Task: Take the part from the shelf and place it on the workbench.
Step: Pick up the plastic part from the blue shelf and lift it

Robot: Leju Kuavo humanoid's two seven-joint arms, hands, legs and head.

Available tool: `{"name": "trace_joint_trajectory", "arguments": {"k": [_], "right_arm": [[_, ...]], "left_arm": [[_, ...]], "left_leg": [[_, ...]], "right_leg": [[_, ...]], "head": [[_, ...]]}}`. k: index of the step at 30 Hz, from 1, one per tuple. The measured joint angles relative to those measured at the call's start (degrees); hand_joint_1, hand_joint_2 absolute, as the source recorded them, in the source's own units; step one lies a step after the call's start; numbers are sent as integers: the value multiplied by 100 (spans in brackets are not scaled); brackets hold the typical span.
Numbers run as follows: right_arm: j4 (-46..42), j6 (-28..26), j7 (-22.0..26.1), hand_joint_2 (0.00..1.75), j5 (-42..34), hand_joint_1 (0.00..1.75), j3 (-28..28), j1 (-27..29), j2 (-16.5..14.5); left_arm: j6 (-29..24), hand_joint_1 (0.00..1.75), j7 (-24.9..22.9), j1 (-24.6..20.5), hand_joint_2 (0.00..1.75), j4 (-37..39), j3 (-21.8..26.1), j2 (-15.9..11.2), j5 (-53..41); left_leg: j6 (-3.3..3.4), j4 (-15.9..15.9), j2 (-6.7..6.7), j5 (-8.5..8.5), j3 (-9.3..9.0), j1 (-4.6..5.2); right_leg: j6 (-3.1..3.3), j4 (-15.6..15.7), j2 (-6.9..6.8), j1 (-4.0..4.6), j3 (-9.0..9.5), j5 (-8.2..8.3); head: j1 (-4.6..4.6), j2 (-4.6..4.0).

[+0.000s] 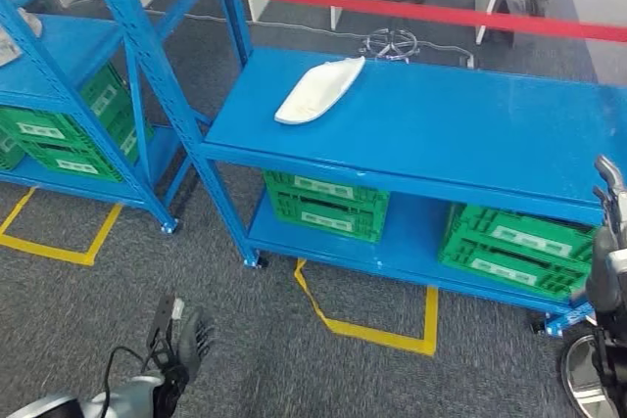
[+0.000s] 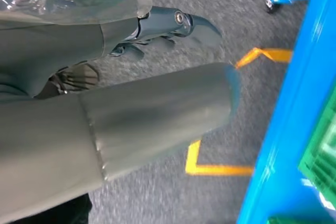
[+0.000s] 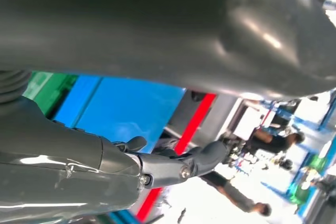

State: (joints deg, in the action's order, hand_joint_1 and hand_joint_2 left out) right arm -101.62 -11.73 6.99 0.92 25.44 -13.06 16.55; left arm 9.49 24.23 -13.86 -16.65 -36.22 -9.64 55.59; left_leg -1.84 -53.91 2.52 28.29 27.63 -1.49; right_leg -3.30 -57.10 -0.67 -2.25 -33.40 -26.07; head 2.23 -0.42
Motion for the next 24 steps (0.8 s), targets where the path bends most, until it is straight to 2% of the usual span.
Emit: {"name": "trace_joint_trajectory", "arguments": {"k": [1,2,3,4,6,7,8,9,10,11,13,14,15,17,18,19,20,21,22,23,24], "right_arm": [[-11,5,-1,0,10,0,-11,12,0],[-30,8,-2,0,19,0,-24,25,-1],[-52,13,0,0,26,0,-36,19,-1],[-78,16,2,0,32,0,-48,8,-1],[-111,21,-1,0,37,0,-67,15,-1],[-115,29,-9,0,38,0,-70,29,-1],[-115,37,-18,0,38,0,-73,46,-1],[-115,45,-26,0,38,0,-77,58,-1],[-115,50,-30,0,38,0,-83,64,-1],[-114,55,-32,0,38,0,-89,71,-1],[-111,70,-36,0,39,0,-94,108,-3],[-109,80,-40,0,39,0,-95,130,-5],[-111,88,-43,0,38,0,-97,154,-9],[-119,100,-46,0,34,0,-114,160,-13],[-123,103,-44,0,31,0,-126,155,-15],[-121,108,-41,0,25,0,-137,144,-14],[-117,110,-43,0,18,0,-146,141,-14],[-111,113,-44,0,13,0,-149,156,-14],[-105,115,-45,0,6,0,-152,175,-14],[-99,120,-47,0,-3,0,-156,197,-14],[-93,125,-44,0,-13,0,-159,217,-14]], "left_arm": [[0,0,0,-4,0,0,7,2,3],[-1,0,0,-7,0,-1,13,3,5],[-1,0,2,-13,0,-1,16,9,7],[-1,0,1,-20,0,-2,19,19,6],[-1,0,1,-17,0,-2,23,32,6],[-3,0,0,-1,0,-2,25,37,5],[-5,0,-1,21,0,-2,27,37,4],[-7,0,-1,40,0,-2,29,37,2],[-10,0,-2,55,0,-2,30,34,1],[-12,0,-2,58,0,-2,31,28,-3],[-17,0,-5,56,0,-1,36,-1,-10],[-20,0,-8,55,0,0,42,-22,-14],[-24,0,-12,53,0,1,48,-40,-14],[-28,0,-18,29,0,0,56,-56,-17],[-28,0,-20,16,0,0,58,-46,-20],[-25,0,-22,8,0,0,58,-34,-27],[-24,0,-25,5,0,0,60,-22,-32],[-22,0,-32,8,0,0,60,-5,-37],[-22,0,-40,9,0,0,60,3,-40],[-22,0,-51,11,0,0,61,13,-41],[-22,0,-61,12,0,0,60,23,-42]], "left_leg": [[-40,-26,5,30,-3,-8],[-68,-82,-2,32,-1,-25],[-84,-212,-30,13,50,-41],[-87,-473,-64,-9,206,-53],[-51,-1270,-137,40,780,-41],[-21,-1646,-162,157,1133,-13],[17,-1858,-182,277,1420,28],[62,-1888,-200,358,1622,80],[116,-1723,-217,345,1721,139],[183,-1385,-233,161,1721,206],[352,-543,-309,-693,1611,347],[413,-236,-366,-1060,1541,398],[438,-45,-411,-1282,1467,428],[426,118,-430,-1190,1253,423],[424,195,-413,-1125,1105,414],[436,250,-403,-1052,946,403],[453,277,-398,-974,783,397],[467,290,-391,-869,629,390],[475,296,-389,-755,469,383],[477,301,-385,-646,306,370],[467,306,-383,-540,144,354]], "right_leg": [[102,0,16,12,32,-14],[169,-2,54,27,57,-16],[217,1,76,40,106,-52],[259,14,102,53,170,-81],[333,69,134,93,325,-174],[359,103,156,117,425,-236],[381,131,183,138,536,-307],[395,151,211,152,653,-385],[405,163,239,161,775,-470],[411,176,263,165,892,-561],[407,244,308,166,1091,-739],[395,320,335,169,1185,-818],[381,409,365,173,1311,-842],[336,454,394,183,1484,-729],[314,294,361,187,1476,-603],[291,-7,307,189,1339,-495],[273,-387,251,195,1126,-457],[264,-772,197,190,873,-504],[248,-1066,172,188,596,-668],[226,-1226,162,181,340,-921],[195,-1249,155,171,130,-1195]], "head": [[30,0],[78,0],[105,0],[134,0],[188,0],[199,0],[209,0],[215,0],[217,0],[220,0],[216,0],[205,0],[199,0],[198,0],[206,0],[206,0],[199,0],[192,0],[183,0],[177,0],[172,0]]}}
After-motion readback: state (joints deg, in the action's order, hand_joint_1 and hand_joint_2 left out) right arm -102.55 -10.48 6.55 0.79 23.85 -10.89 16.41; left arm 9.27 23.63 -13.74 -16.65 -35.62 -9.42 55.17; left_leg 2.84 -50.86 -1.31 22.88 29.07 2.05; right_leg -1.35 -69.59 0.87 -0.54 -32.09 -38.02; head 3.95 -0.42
